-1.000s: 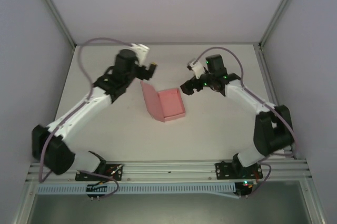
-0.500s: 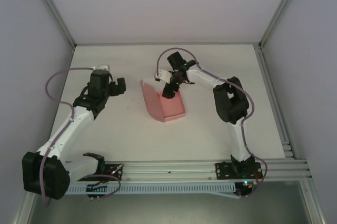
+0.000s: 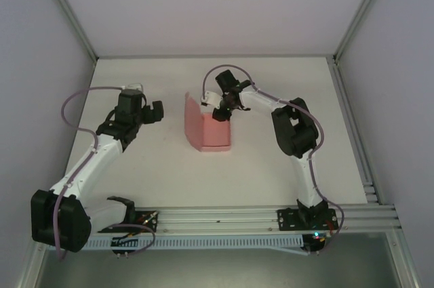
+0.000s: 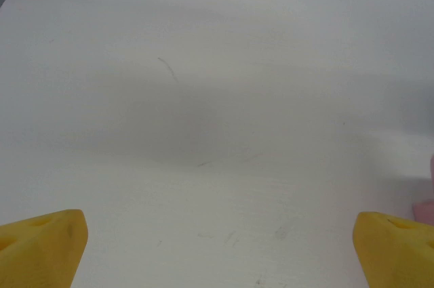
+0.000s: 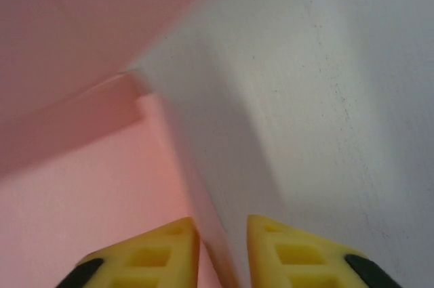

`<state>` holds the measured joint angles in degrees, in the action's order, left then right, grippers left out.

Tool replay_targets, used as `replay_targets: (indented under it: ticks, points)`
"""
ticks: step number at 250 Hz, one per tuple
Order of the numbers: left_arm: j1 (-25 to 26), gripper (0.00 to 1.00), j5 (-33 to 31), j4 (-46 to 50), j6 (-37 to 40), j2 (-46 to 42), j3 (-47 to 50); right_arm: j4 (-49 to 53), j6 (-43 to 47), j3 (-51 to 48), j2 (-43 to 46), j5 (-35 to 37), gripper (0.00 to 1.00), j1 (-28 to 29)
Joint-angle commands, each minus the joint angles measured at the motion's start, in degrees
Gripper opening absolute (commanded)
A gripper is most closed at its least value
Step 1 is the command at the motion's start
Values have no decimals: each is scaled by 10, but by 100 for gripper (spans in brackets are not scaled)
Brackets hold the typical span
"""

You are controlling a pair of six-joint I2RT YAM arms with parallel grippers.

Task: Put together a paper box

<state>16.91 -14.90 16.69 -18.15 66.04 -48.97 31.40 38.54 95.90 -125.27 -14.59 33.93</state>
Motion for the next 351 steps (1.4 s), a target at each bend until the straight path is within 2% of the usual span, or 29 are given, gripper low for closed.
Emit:
replay_targets:
  ticks: [1,23,43,66,80,113,123,164,211,239,270,284,319,351]
  points:
    - [-5,100,6,-11,-13,5,-12,-19,-57,-26,24,39,16,5]
    - [-5,100,6,-12,-18,5,-14,-37,-140,-49,46,83,8,5]
    - [-4,100,6,-14,-23,7,-16,-40,-246,-76,74,150,6,8]
    - [-5,100,8,-16,-26,9,-19,-33,-405,-116,105,197,6,10]
    - [-4,100,9,-21,-24,13,-20,-35,-477,-151,125,190,6,12]
    - [-5,100,15,-23,-23,27,-27,-66,-648,-241,169,246,7,36]
    - [-5,100,18,-24,-23,32,-30,-65,-695,-257,175,267,10,48]
    - [-4,100,40,-37,-21,41,-28,-29,-791,-262,185,333,11,90]
    - [-4,100,74,-53,-12,45,-22,-32,-847,-277,213,363,17,117]
    - [-4,100,105,-62,-2,48,-18,-35,-843,-281,223,375,29,119]
    - [-4,100,132,-68,4,55,-17,-60,-824,-290,229,371,29,119]
    - [-4,100,145,-73,8,57,-16,-58,-809,-287,235,378,33,118]
    - [-5,100,174,-97,17,61,-13,-54,-772,-286,278,414,55,118]
    - [-5,100,208,-100,32,77,-30,-65,-730,-293,332,438,80,110]
